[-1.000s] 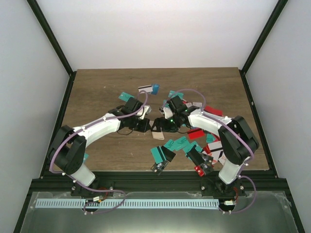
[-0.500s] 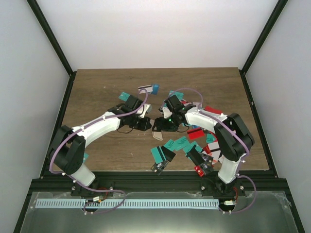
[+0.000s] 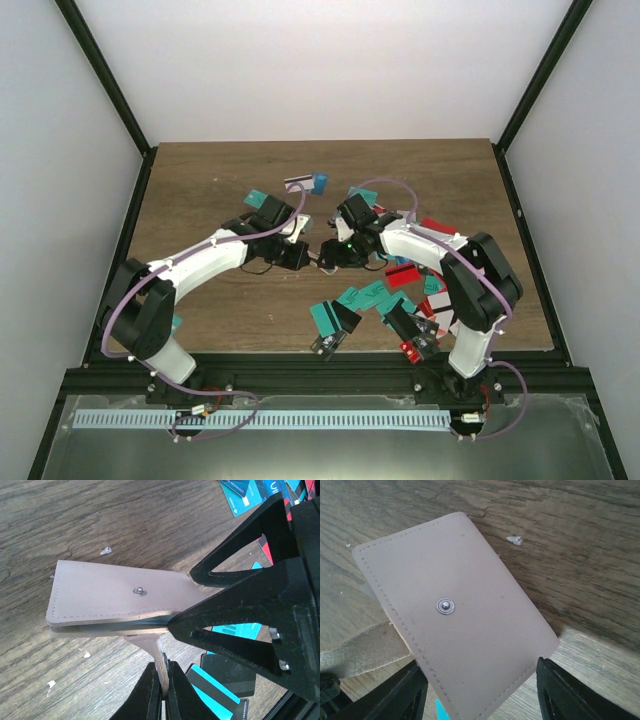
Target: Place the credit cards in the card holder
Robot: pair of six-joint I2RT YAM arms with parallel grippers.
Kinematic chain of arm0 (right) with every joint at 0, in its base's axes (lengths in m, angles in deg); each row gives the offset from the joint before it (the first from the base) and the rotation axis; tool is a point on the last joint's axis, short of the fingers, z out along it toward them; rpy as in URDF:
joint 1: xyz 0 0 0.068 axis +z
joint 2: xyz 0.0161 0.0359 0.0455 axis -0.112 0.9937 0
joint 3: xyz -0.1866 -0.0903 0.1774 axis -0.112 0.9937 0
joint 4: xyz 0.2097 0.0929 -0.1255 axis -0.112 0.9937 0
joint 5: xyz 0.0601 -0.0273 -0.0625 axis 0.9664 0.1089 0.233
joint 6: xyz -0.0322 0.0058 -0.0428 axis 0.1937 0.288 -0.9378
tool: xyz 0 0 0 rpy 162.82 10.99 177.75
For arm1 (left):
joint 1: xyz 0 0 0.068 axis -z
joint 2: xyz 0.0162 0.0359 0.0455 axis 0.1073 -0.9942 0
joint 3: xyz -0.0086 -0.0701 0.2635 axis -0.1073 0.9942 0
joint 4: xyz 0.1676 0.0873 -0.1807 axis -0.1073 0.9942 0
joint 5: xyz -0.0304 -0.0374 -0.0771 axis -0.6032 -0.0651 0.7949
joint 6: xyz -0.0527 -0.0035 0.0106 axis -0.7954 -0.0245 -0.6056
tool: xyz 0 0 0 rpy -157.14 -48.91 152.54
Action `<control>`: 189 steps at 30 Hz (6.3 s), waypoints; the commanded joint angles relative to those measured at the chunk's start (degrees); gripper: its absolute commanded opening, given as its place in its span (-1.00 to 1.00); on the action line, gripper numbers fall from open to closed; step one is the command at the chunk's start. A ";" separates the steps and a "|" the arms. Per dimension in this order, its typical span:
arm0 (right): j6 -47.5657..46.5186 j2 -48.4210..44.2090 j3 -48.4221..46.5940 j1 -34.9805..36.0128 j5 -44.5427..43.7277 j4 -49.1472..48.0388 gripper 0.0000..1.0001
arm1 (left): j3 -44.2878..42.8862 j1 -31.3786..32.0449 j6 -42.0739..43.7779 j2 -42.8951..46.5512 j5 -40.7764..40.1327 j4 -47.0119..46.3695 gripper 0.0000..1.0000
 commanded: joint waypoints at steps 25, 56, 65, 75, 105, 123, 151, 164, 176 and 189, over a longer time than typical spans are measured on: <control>-3.54 4.71 -5.38 -3.68 1.05 0.18 0.17 | 2.11 0.02 3.58 3.17 0.64 2.26 -0.92; 17.10 -3.76 18.72 -5.09 11.25 -19.16 -0.69 | 0.98 -6.09 -2.47 -9.31 -15.91 4.82 -0.90; 17.25 -5.24 20.25 -5.09 10.06 -16.56 -0.49 | -0.13 -5.88 -2.90 -6.29 -17.00 8.02 -0.62; 13.45 -8.48 15.86 -5.07 9.45 -10.22 -0.21 | -3.09 -4.21 -3.78 1.53 -15.52 13.33 -0.22; 14.12 -10.21 17.88 -5.07 8.09 -11.27 -0.20 | -21.70 5.35 1.22 -24.50 -2.34 8.95 -0.31; 11.10 -26.15 18.63 -5.16 2.89 -0.56 -0.16 | -25.81 9.09 1.95 -30.45 -16.26 15.48 0.09; 26.63 -56.60 42.06 -5.16 12.76 -1.75 0.12 | -19.60 10.06 -5.22 -10.27 -9.40 19.60 0.51; 53.09 -73.63 49.43 8.25 6.77 0.57 0.32 | 6.89 14.88 -19.62 8.30 0.11 12.81 0.44; 66.43 -63.02 53.48 29.69 -8.40 -12.75 0.32 | 14.55 16.57 -20.97 5.80 3.98 0.19 0.21; 69.78 -45.32 55.70 36.04 -14.84 -34.20 0.30 | 21.03 18.56 -20.76 3.51 6.04 -8.60 -0.02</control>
